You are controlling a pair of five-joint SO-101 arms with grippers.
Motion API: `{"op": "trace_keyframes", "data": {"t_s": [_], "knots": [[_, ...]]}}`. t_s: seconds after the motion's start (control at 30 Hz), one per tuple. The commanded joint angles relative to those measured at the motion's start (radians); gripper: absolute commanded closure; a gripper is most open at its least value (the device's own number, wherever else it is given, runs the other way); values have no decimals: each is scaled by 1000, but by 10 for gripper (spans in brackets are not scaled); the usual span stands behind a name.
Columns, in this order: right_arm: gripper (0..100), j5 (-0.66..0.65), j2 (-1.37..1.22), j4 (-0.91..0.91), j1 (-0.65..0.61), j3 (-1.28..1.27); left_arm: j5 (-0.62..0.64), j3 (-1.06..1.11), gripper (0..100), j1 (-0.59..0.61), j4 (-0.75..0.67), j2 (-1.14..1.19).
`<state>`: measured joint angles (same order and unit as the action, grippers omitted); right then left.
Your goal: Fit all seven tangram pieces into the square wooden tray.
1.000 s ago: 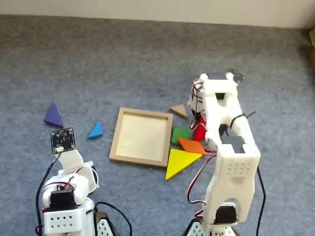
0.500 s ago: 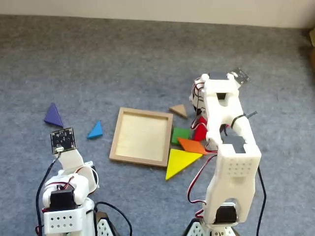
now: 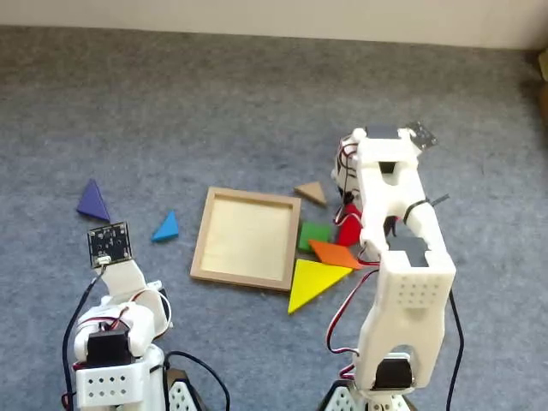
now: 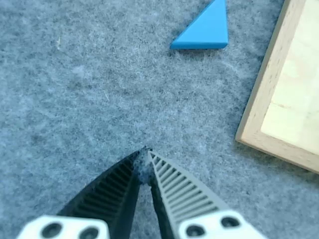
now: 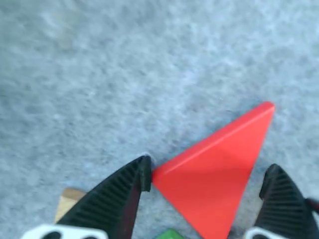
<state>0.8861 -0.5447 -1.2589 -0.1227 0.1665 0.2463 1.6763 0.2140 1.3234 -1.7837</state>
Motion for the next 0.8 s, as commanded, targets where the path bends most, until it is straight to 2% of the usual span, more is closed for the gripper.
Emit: {"op": "trace_keyframes", "data": {"t_s": [0.0,0.17,0.53,0.77], "knots": [[681,12,24,-15,18,38,6,19,994,-16,3,-42],[793,6,25,-12,18,24,6,19,994,-16,3,-42],[796,0,54,-94,7,62,6,19,994,-15,3,-42],[794,-121,56,-88,-15,68,8,19,994,-12,3,-42]]}}
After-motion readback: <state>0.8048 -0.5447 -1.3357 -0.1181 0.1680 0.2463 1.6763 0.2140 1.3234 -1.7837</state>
